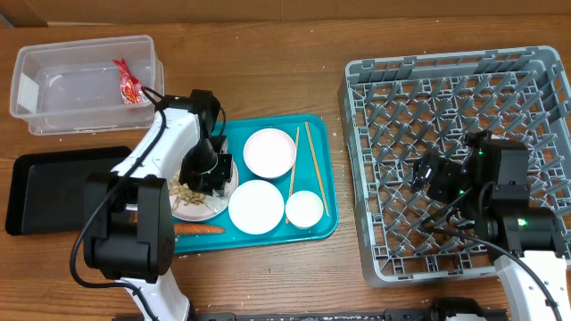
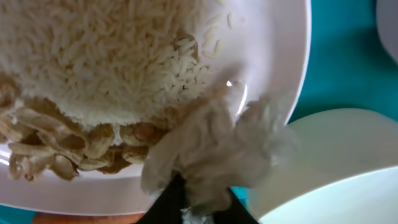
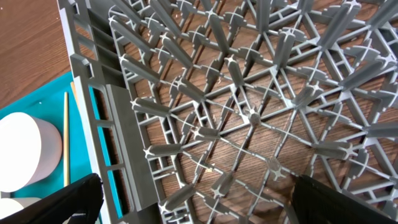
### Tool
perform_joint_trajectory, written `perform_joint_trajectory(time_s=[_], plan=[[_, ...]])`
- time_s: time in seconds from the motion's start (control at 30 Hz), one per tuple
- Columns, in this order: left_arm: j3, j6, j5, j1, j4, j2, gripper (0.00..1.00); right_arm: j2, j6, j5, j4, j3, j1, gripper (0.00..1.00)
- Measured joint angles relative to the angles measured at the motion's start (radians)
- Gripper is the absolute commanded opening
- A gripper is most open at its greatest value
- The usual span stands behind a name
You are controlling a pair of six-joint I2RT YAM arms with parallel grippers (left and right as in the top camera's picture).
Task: Sort waste into correct bins and load items into the dishwasher
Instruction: 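Grasp the crumpled tissue from the plate with the left gripper, drop into clear bin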
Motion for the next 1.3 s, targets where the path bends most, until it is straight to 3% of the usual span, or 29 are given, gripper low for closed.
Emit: perform_joint_trajectory(time_s=[0.2,0.33,0.47,0.63,0.8,0.93,1.1,1.17,1.23,1.3], plan=[[-0.002,0.0,0.0,0.0,0.007,0.0,0.04,0.0,0.0,0.0,-0.002,0.0,0.0,1.0],[0.043,0.003,0.0,0.003,-0.088,0.0,0.04,0.0,0.0,0.0,-0.001,0.0,0.0,1.0],[0.233,0.005,-0.009,0.022,-0.213,0.003,0.04,0.0,0.0,0.0,-0.002,0.0,0.0,1.0],[0.481,0.003,-0.042,0.088,-0.229,0.003,0.04,0.0,0.0,0.0,-0.001,0.0,0.0,1.0],[0.603,-0.024,-0.132,0.195,-0.007,0.003,0.04,0.0,0.0,0.0,-0.002,0.0,0.0,1.0],[0.606,-0.033,-0.165,0.262,0.21,0.006,0.04,0.0,0.0,0.0,-0.001,0.0,0.0,1.0],[0.607,-0.049,-0.195,0.307,0.351,0.043,0.06,0.001,0.0,0.0,-0.002,0.0,0.0,1.0],[0.607,-0.061,-0.212,0.312,0.375,0.069,0.17,0.001,0.0,0.0,-0.003,0.0,0.0,1.0],[0.607,-0.081,-0.229,0.317,0.391,0.106,0.42,0.001,0.0,0.0,-0.003,0.0,0.0,1.0],[0.607,-0.093,-0.238,0.323,0.396,0.137,0.56,0.001,0.0,0.0,-0.003,0.0,0.0,1.0]])
